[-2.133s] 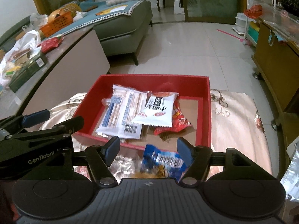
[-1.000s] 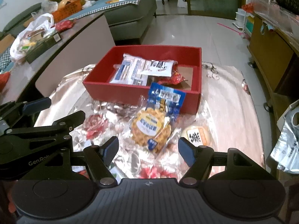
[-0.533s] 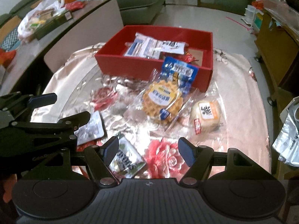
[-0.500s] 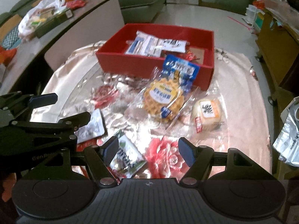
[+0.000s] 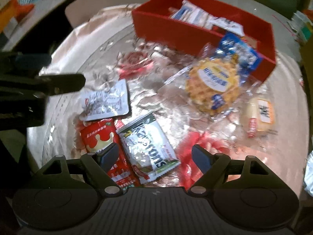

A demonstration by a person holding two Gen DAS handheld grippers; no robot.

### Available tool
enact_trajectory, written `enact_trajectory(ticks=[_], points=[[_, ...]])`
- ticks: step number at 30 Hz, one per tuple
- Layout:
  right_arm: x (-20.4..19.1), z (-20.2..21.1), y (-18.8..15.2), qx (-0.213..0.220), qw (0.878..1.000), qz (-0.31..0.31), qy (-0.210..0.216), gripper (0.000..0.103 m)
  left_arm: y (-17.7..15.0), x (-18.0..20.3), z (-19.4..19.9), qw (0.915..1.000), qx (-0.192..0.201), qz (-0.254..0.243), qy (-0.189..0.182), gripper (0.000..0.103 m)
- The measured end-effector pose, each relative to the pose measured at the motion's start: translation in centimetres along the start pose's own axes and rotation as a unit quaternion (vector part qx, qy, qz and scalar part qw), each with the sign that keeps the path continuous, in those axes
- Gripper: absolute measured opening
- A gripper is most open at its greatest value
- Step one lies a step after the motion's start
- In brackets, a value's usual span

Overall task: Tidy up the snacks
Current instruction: 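Grasp the white sausage packet with the left gripper while the right grasps the Kaprons wafer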

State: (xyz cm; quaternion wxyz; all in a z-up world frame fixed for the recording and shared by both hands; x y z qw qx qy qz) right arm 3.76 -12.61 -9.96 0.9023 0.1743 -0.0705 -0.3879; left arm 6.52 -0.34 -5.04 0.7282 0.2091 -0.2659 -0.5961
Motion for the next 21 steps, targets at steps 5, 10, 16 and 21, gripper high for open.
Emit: enact_trajectory(ticks=[5,10,16,21], points=[[-1.2,-2.1,0.3,-0.027,0.999,0.025,0.006,0.081,0.0,0.4,-0.2,0.9999,-0.007,0.0,-0.012,0.07],[-0.7,-3.6,0.0,-0.051,0.998,0.019,-0.015,0.073,0.1,0.4,-0.4,0.9998,-0.011,0.002,-0.017,0.071],[1.5,-2.3,-1.7,-0.046,0.999,-0.022,-0.018,0.071,-0.3,0.2,-2.4,0.9986,-0.051,-0.005,-0.014,0.071],[3.4,-1.8,-3.5,-0.049,0.997,-0.057,-0.025,0.071,-1.6,0.5,-5.8,0.9921,-0.109,-0.061,0.0,0.071]])
Point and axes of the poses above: each gripper's, at about its wrist camera, not at the fingertips, and z roughly against the way its jaws point, x to its right, y to its top, the point moved 9 cm from there along -z, roughly the way its jaws point, and after that the axes turned 15 degrees about z, right-handed, at the moved point
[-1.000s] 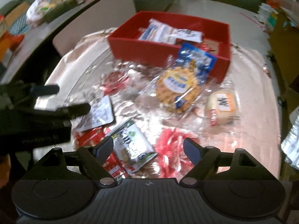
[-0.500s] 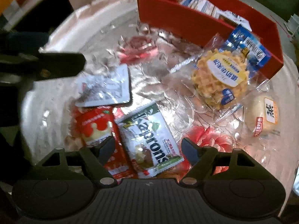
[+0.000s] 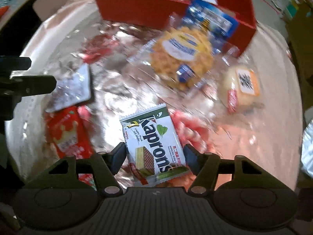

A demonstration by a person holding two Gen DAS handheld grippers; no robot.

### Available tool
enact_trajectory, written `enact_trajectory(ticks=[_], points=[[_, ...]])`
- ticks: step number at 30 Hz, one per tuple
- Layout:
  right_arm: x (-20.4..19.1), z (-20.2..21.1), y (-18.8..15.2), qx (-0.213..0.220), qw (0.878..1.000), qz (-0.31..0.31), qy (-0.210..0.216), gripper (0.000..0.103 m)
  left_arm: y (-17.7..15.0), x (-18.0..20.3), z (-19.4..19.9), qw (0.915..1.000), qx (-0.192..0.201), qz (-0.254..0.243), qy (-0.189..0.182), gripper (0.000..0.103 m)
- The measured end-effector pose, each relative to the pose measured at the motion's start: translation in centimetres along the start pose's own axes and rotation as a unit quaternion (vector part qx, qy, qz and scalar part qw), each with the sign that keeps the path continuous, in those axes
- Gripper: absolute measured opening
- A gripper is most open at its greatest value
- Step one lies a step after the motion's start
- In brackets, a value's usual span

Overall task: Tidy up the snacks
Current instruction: 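Grasp the white sausage packet with the left gripper while the right grasps the Kaprons wafer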

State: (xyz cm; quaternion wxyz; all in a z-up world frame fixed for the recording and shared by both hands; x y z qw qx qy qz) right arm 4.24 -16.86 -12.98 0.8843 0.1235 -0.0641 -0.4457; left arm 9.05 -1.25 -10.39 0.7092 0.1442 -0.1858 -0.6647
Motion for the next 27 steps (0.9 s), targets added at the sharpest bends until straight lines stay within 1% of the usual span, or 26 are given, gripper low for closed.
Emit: enact_trajectory(ticks=[2,5,7,9,10,11,13,14,16,17,19,20,22,23,24,25,27], points=[[0.1,-0.3,-0.5,-0.006,1.0,0.0,0.005,0.071,-0.1,0.4,-0.8,0.9996,-0.007,-0.028,0.004,0.071],[0.2,-0.4,-0.5,-0.004,1.0,-0.003,0.008,0.072,0.0,1.2,-1.9,0.9967,-0.01,-0.081,-0.003,0.071],[0.4,-0.3,-0.6,-0.003,1.0,-0.01,0.011,0.073,-0.2,1.3,-3.1,0.9934,-0.02,-0.113,0.007,0.071],[0.3,-0.2,-0.6,-0.002,1.0,-0.012,0.012,0.076,-0.7,0.8,-4.5,0.991,-0.04,-0.127,0.019,0.071],[0.2,-0.3,-0.5,-0.001,1.0,-0.012,0.012,0.077,-1.1,0.6,-5.1,0.9905,-0.05,-0.126,0.017,0.074],[0.1,-0.3,-0.5,0.0,1.0,-0.012,0.013,0.08,-1.2,0.4,-5.3,0.9913,-0.049,-0.121,0.015,0.075],[-0.3,-0.6,-0.4,0.0,1.0,-0.009,0.015,0.085,-1.3,0.1,-5.2,0.9924,-0.052,-0.111,0.006,0.075],[-0.6,-0.8,-0.1,0.001,1.0,-0.008,0.016,0.089,-1.5,-0.2,-5.2,0.9935,-0.057,-0.099,0.002,0.074],[-1.0,-1.2,0.0,-0.003,1.0,-0.006,0.019,0.095,-1.7,-0.7,-5.1,0.9947,-0.068,-0.078,-0.008,0.065],[-1.3,-1.5,0.1,-0.006,1.0,0.0,0.021,0.1,-1.7,-0.9,-5.0,0.995,-0.068,-0.073,-0.007,0.061],[-1.8,-1.8,0.2,-0.01,1.0,0.009,0.02,0.102,-2.0,-1.1,-4.7,0.9954,-0.068,-0.067,-0.009,0.055],[-1.8,-1.8,0.3,-0.011,1.0,0.011,0.02,0.102,-2.2,-1.1,-4.5,0.9958,-0.067,-0.061,-0.008,0.054],[-1.8,-1.8,0.3,-0.01,1.0,0.015,0.018,0.098,-2.5,-1.2,-4.3,0.9967,-0.064,-0.051,-0.001,0.053],[-1.9,-1.6,0.2,-0.01,1.0,0.026,0.006,0.091,-2.5,-1.2,-4.2,0.9971,-0.061,-0.045,0.004,0.053],[-1.9,-1.4,0.1,-0.011,0.999,0.043,-0.011,0.086,-2.7,-0.9,-4.1,0.9972,-0.059,-0.045,0.007,0.053],[-1.9,-1.2,0.0,-0.009,0.999,0.047,-0.015,0.084,-2.7,-0.7,-4.1,0.9972,-0.059,-0.046,0.006,0.053],[-1.7,-1.1,-0.2,-0.005,0.999,0.042,-0.021,0.073,-2.8,-0.5,-4.1,0.9975,-0.056,-0.041,0.014,0.054]])
Point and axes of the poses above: each gripper's, at about its wrist camera, not at the fingertips, and z roughly against the way its jaws point, x to its right, y to its top, the point moved 9 cm from there along -z, roughly the way its jaws point, and after that the axes turned 15 degrees about z, right-handed, at the moved point
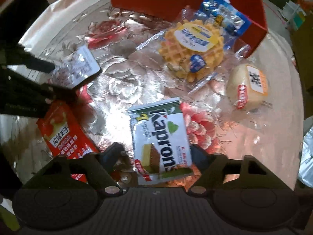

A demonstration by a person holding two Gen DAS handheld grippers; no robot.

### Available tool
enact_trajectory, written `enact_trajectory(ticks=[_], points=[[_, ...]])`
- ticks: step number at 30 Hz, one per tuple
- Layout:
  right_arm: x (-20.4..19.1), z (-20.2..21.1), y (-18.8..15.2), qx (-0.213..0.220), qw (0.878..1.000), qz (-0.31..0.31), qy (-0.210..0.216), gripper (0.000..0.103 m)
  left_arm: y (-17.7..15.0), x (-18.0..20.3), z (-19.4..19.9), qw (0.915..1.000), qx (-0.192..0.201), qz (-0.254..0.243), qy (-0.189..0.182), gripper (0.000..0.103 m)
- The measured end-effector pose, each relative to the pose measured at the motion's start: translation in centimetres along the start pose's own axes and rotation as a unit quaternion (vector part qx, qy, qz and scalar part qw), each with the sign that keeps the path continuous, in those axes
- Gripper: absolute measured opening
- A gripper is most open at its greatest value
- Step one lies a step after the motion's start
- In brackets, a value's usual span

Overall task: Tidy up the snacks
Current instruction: 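Grasp the white sausage packet with the left gripper while the right grasps the Kaprons wafer, then lift both held snacks up off the table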

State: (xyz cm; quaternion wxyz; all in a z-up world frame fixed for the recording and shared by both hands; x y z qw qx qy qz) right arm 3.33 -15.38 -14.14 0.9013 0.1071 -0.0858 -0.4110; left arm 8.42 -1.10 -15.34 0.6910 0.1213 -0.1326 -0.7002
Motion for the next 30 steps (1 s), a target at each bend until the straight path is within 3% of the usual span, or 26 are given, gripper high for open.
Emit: enact_trajectory(ticks=[2,4,6,7,9,11,15,17,20,22,24,27,30], points=[[0.5,0.4,-0.2,0.008,1.0,-0.014,0.004,0.068,0.2,0.0,-0.2,1.0,0.0,0.003,0.004,0.057],[0.9,0.4,-0.4,0.011,1.0,-0.022,0.011,0.068,0.1,-0.3,-0.2,0.9998,0.003,0.012,0.018,0.077],[1.0,0.2,-0.4,0.013,1.0,-0.025,0.012,0.072,0.0,-0.9,-0.5,0.9992,0.006,0.019,0.036,0.09],[0.9,0.1,-0.3,0.014,0.999,-0.026,0.013,0.074,0.0,-1.3,-0.6,0.999,0.006,0.023,0.037,0.093],[0.7,-0.1,-0.2,0.021,0.999,-0.037,0.026,0.093,-0.1,-1.7,-0.7,0.9988,0.002,0.036,0.033,0.094],[0.1,-0.6,-0.1,0.026,0.998,-0.033,0.046,0.103,-0.1,-1.9,-1.0,0.9986,0.0,0.044,0.03,0.095],[-0.6,-1.0,-0.1,0.025,0.999,-0.01,0.03,0.103,-0.2,-2.2,-1.3,0.9983,0.003,0.047,0.034,0.099],[-0.7,-1.1,-0.2,0.034,0.999,-0.019,0.034,0.103,-0.1,-2.2,-1.5,0.9984,0.007,0.046,0.032,0.098],[-0.1,-0.7,-0.8,0.051,0.997,-0.032,0.049,0.103,-0.3,-1.8,-1.3,0.9983,0.009,0.054,0.018,0.086],[0.2,-0.4,-0.7,0.052,0.996,-0.034,0.056,0.103,-0.4,-1.3,-0.8,0.9987,0.01,0.049,0.006,0.065],[0.6,-0.2,-0.7,0.043,0.998,-0.028,0.042,0.087,-0.7,-0.5,-0.3,0.999,0.018,0.042,-0.003,0.053],[0.7,0.3,-1.0,0.026,1.0,-0.01,0.0,0.072,-0.9,0.1,-0.1,0.9992,0.026,0.03,0.006,0.05],[0.9,0.6,-1.0,0.027,0.999,-0.018,-0.002,0.067,-0.8,0.3,0.2,0.9984,0.018,0.05,-0.018,0.05]])
Point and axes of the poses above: each gripper's, at about its wrist camera, not at the fingertips, and z roughly against the way its jaws point, x to its right, y to its top, the point moved 9 cm from there along -z, roughly the way its jaws point, and after that the axes turned 15 degrees about z, right-handed, at the moved point
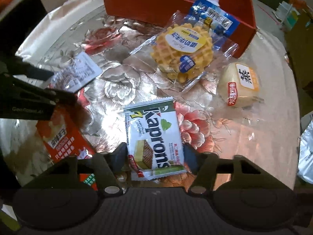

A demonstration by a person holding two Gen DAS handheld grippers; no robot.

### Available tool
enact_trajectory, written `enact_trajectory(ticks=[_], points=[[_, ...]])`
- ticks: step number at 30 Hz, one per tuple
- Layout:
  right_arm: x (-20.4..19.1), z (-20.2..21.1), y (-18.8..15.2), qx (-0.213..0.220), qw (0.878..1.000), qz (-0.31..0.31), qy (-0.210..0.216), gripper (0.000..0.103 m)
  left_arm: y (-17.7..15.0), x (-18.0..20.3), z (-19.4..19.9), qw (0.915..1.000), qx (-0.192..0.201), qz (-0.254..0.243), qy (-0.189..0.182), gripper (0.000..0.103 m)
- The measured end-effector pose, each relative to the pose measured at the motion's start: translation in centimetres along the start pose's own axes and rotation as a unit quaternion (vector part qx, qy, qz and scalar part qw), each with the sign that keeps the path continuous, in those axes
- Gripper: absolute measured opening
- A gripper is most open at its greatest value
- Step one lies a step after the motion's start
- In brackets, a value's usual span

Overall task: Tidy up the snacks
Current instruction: 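Lift both held snacks up off the table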

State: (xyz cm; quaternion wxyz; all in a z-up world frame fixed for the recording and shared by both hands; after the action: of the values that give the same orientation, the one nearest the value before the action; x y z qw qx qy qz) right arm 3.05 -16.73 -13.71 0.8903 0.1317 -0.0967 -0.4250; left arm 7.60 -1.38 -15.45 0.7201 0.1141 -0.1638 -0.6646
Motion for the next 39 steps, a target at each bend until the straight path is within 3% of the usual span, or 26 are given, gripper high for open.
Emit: enact_trajectory(ticks=[12,18,25,28,30,31,36,39], points=[[2.9,3.1,0.9,0.062,0.995,-0.07,0.029,0.065,2.2,0.2,2.1,0.9978,0.029,0.037,-0.048,0.05],[2.8,0.7,0.1,0.02,0.998,-0.06,0.015,0.066,1.3,0.8,1.0,0.9991,0.012,0.018,-0.035,0.05],[3.2,-1.0,1.3,0.008,0.999,-0.048,-0.013,0.086,0.9,0.7,-0.9,1.0,0.002,0.005,-0.005,0.05],[2.8,-1.1,1.2,0.004,0.999,-0.036,-0.023,0.083,0.9,0.8,-1.0,1.0,0.007,-0.004,0.003,0.05],[2.8,-0.9,1.1,0.004,0.999,-0.034,-0.02,0.068,0.9,0.9,-0.9,1.0,0.003,-0.003,-0.005,0.05],[2.9,-0.6,1.1,0.006,0.999,-0.039,-0.014,0.066,0.8,1.0,-0.7,0.9999,0.001,-0.001,-0.011,0.05],[3.0,0.5,0.6,0.015,0.998,-0.057,0.004,0.065,1.3,1.4,0.8,0.9994,0.017,0.007,-0.031,0.05],[3.2,2.2,1.0,0.045,0.997,-0.069,0.013,0.065,2.0,1.5,1.8,0.9984,0.028,0.019,-0.045,0.05]])
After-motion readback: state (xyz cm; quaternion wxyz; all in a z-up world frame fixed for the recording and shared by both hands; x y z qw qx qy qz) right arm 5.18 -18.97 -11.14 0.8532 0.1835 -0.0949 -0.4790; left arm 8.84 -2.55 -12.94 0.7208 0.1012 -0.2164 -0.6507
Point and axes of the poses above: each gripper's, at about its wrist camera, not at the fingertips, and z roughly against the way its jaws point, x to its right, y to its top, the point moved 9 cm from there along -z, roughly the way its jaws point, and after that the axes turned 15 degrees about z, right-handed, at the moved point
